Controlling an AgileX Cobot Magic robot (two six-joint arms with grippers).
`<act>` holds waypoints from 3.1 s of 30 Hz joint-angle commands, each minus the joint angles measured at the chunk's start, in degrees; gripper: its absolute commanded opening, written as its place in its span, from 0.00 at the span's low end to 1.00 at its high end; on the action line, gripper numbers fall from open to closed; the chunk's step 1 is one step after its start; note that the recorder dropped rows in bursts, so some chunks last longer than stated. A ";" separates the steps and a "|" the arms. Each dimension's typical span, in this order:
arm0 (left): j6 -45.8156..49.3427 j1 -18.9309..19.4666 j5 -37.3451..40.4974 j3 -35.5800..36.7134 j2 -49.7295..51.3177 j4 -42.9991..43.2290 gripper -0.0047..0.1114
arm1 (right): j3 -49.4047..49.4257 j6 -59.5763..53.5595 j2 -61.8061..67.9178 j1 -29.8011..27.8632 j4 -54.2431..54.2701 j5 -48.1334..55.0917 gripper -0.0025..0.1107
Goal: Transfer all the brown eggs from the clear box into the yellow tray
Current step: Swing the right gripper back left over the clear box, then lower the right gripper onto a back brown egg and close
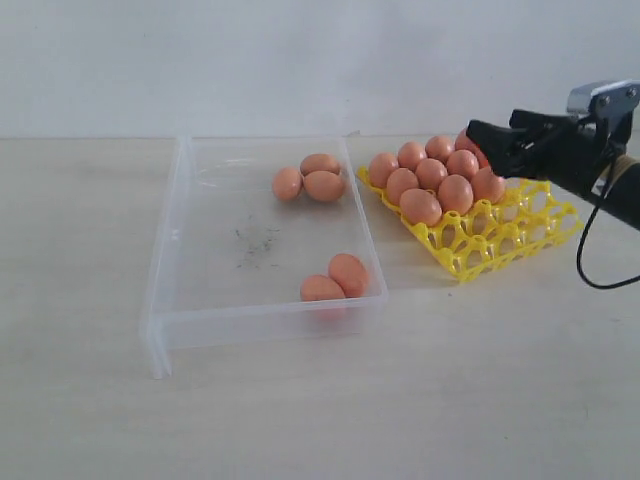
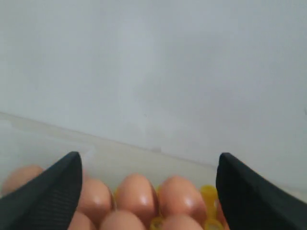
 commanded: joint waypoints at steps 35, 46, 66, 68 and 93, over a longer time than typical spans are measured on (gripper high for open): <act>0.22 1.30 -0.38 0.21 -0.19 0.17 0.07 | -23.32 -19.93 -0.47 38.37 30.58 6.89 0.02; 0.22 2.25 -0.38 0.21 -0.19 0.17 0.07 | -44.36 -51.17 -0.49 38.40 56.84 85.00 0.02; 0.22 2.25 -0.38 0.21 -0.19 0.17 0.07 | -66.35 -72.61 16.69 36.55 41.67 123.07 0.54; 0.22 2.25 -0.38 0.21 -0.19 0.17 0.07 | -66.35 -72.92 17.26 36.55 41.32 122.78 0.54; 0.22 2.26 -1.32 0.21 -0.19 0.17 0.07 | -66.35 -64.83 20.20 34.08 50.04 112.73 0.68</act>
